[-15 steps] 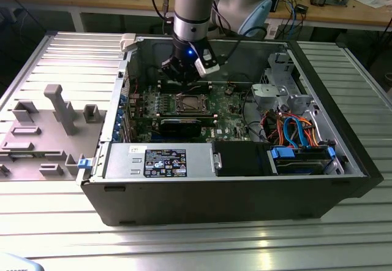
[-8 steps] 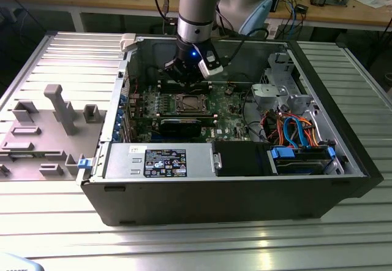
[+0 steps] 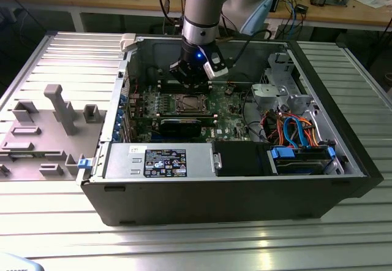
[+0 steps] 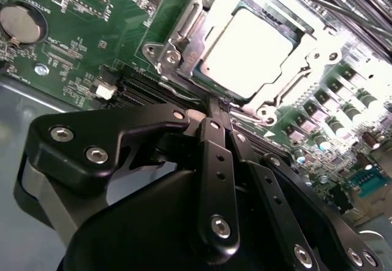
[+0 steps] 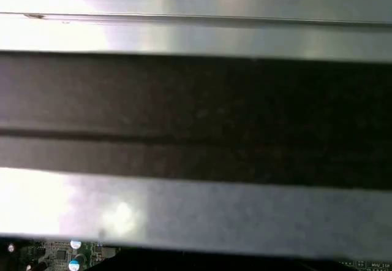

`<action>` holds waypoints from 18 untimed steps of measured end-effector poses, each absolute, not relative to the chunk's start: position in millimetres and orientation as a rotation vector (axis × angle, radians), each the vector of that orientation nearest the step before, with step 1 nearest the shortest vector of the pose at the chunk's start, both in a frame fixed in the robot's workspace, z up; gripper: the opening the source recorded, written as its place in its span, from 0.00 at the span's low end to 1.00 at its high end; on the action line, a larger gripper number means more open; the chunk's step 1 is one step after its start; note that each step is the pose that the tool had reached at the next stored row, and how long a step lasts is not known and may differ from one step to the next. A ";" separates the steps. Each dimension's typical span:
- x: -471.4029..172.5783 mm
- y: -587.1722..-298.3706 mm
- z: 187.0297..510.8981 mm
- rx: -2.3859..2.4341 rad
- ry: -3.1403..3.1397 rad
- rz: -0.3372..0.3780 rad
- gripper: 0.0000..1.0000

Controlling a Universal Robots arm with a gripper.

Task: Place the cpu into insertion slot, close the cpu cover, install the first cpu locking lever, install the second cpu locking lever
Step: 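Install the first cpu locking lever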

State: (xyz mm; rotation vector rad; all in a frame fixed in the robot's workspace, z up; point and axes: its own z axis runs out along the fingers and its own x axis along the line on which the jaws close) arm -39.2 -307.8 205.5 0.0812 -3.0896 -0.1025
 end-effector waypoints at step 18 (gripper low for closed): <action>-24.7 -307.1 199.8 0.092 -3.089 -0.102 0.11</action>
